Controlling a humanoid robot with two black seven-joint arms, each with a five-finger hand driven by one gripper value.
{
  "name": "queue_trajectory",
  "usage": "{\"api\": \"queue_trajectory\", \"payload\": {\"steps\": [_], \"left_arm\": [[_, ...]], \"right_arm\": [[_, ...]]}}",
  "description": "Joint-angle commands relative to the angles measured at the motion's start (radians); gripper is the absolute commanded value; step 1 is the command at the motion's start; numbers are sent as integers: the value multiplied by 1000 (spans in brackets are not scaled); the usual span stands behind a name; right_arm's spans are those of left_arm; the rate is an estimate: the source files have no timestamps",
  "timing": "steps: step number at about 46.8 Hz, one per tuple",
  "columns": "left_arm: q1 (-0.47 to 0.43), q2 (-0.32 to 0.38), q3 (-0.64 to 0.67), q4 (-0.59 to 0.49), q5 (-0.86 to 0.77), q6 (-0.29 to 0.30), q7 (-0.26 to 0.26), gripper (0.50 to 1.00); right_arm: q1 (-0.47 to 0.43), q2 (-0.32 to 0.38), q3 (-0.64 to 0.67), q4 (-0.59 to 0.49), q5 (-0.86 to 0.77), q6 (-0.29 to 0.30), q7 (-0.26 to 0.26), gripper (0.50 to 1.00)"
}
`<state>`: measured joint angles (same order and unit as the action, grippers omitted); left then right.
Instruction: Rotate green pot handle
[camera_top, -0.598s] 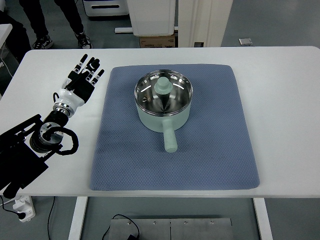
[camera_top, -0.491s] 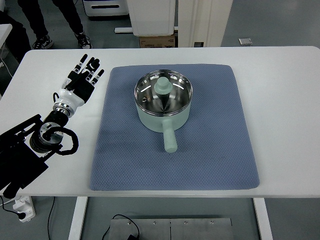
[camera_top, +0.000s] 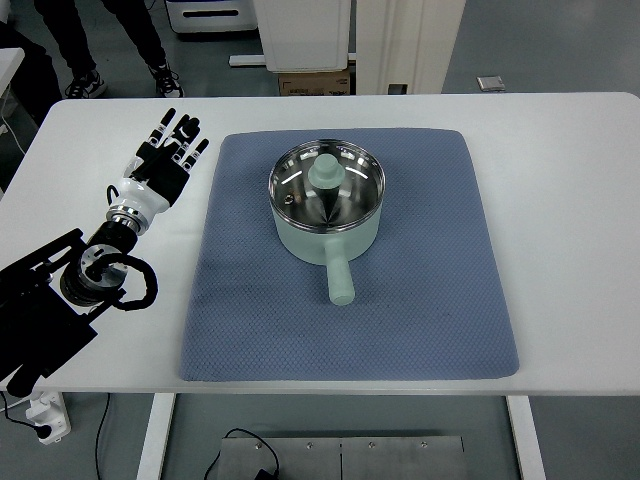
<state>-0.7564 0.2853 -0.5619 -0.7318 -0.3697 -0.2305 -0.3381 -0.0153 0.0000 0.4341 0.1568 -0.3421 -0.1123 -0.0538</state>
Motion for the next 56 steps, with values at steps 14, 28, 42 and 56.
{"api": "queue_trajectory", "payload": {"steps": [14,28,42,56], "left_arm": [[0,0,-1,2,1,0,-1,1000],[-9,2,-3,2,2,0,-1,1000],[-11,9,-23,2,5,-1,1,1000],[-11,14,-39,0,40,-1,1,1000]], "right_arm": [[0,0,0,1,0,0,0,1000],[0,0,0,1,0,0,0,1000],[0,0,0,0,0,0,0,1000],[0,0,0,1,0,0,0,1000]]}}
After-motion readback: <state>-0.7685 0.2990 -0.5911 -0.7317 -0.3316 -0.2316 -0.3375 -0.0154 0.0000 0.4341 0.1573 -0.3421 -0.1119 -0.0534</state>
